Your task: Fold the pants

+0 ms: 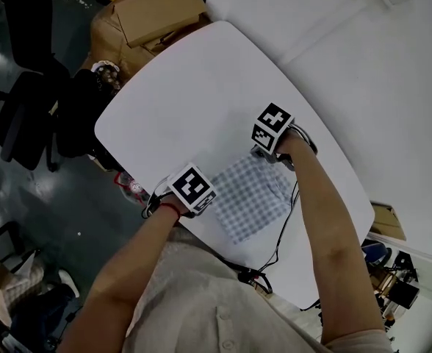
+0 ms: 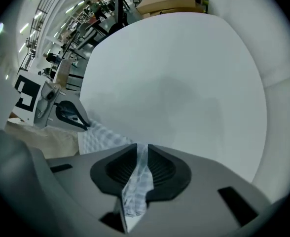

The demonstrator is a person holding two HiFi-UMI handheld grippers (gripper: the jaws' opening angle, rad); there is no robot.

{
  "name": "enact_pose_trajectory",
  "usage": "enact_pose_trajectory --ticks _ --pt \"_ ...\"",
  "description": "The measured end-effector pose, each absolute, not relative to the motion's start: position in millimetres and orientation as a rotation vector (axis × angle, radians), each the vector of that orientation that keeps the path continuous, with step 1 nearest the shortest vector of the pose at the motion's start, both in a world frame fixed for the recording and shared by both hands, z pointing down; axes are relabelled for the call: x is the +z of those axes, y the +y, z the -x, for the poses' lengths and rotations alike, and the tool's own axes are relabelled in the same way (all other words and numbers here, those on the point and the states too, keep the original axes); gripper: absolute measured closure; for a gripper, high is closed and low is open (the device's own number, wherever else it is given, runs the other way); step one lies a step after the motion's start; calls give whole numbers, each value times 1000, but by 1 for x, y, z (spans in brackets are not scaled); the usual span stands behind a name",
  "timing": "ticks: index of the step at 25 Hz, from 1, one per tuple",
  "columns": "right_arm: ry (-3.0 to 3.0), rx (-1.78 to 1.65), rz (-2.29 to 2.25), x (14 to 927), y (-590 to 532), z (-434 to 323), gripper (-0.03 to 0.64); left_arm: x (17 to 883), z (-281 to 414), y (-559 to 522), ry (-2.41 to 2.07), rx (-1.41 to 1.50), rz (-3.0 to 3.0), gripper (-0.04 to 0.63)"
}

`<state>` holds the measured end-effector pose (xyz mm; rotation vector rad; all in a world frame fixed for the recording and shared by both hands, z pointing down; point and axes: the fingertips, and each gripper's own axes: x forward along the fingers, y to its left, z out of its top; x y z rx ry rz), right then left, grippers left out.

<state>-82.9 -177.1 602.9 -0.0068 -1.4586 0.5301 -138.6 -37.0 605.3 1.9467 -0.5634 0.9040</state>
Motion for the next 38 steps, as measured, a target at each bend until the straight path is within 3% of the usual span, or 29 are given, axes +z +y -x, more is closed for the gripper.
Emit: enact_pose_trajectory --ticks 11,18,25,29,35,38 --pt "-1379 552 29 613 -177 82 601 605 140 -35 -521 909 -1941 569" --pt "-1494 565 -170 591 -229 58 601 594 144 -30 -484 878 -1946 571" --pt "-1584 574 -8 572 -190 48 597 609 144 -34 -527 870 -1886 570" --pt "-1613 597 85 564 -152 34 541 608 144 -34 -532 839 -1868 569" --pt "-1550 615 128 581 -115 9 547 610 146 -35 -544 833 -1854 569" --pt "-1537 594 119 590 -113 5 586 611 146 -35 -544 837 -1848 569"
